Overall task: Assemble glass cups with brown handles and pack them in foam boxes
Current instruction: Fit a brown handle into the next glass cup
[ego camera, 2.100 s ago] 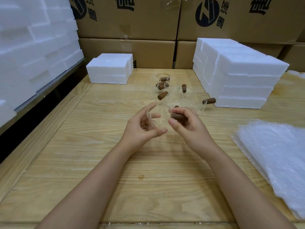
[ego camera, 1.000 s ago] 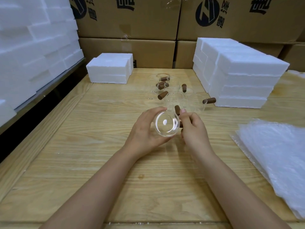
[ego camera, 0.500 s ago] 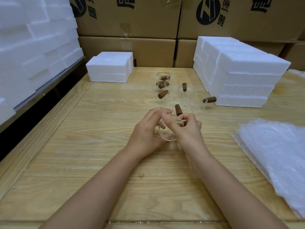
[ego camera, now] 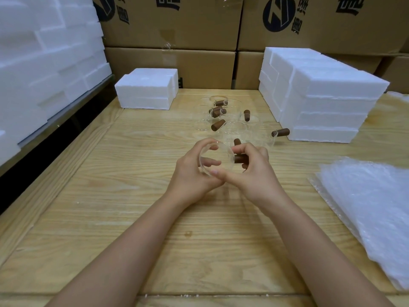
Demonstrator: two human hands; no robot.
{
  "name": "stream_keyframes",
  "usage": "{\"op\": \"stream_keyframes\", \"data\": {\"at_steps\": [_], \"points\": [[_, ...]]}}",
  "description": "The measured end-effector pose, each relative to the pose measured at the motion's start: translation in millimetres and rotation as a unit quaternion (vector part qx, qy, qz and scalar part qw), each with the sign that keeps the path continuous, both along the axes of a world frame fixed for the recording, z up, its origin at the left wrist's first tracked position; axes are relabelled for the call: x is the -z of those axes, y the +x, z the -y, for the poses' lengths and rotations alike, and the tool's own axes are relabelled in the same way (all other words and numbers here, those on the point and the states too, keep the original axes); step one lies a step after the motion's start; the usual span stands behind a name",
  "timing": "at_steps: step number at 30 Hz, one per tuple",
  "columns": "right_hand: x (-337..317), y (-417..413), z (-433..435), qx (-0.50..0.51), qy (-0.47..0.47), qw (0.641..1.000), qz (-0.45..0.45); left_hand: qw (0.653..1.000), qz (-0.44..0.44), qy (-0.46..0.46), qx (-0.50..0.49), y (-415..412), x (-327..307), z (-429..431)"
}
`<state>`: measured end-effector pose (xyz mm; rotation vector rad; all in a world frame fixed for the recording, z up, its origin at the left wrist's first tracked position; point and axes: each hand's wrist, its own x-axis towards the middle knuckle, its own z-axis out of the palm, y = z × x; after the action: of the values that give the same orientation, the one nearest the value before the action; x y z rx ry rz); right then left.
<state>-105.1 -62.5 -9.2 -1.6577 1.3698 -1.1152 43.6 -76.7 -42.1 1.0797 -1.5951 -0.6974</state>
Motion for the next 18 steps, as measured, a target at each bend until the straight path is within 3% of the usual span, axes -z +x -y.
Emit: {"op": "stream_keyframes", "data": {"at_steps": [7, 18], "points": [[-1.8, -0.4, 0.0, -0.018, -0.042, 0.998, 0.039, 0.999, -0.032, -0.028, -0.002, -0.5, 2.1, 1.3], [9.6, 15.8, -1.3, 0.092, -0.042, 0.990, 0.098, 0.990, 0.097, -0.077, -0.060, -9.4, 3.8, -4.5]]}}
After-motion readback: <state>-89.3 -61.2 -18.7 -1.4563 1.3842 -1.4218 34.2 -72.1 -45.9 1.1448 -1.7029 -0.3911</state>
